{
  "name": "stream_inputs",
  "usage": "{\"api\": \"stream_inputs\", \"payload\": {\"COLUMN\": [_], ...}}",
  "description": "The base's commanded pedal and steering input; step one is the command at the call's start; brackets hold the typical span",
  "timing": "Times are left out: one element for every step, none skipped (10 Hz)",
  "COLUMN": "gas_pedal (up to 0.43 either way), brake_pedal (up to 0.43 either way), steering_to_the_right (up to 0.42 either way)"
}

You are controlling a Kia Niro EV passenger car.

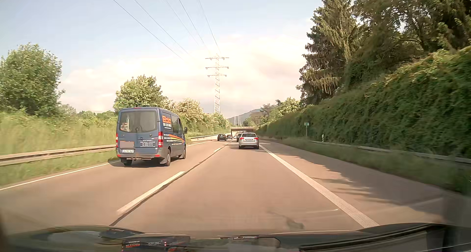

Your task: Follow the waypoints while adhering to traffic rules and regulations

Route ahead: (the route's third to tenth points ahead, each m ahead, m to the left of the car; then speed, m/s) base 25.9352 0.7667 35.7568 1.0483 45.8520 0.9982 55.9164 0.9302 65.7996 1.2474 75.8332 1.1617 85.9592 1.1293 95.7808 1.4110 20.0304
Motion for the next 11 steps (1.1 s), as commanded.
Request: {"api": "stream_inputs", "payload": {"gas_pedal": [0.000, 0.000, 0.000, 0.000, 0.000, 0.000, 0.000, 0.000, 0.020, 0.028, 0.028], "brake_pedal": [0.000, 0.000, 0.000, 0.000, 0.000, 0.000, 0.000, 0.000, 0.000, 0.000, 0.000], "steering_to_the_right": [0.000, 0.000, 0.000, 0.000, 0.000, 0.000, 0.000, 0.000, 0.000, -0.001, -0.001]}}
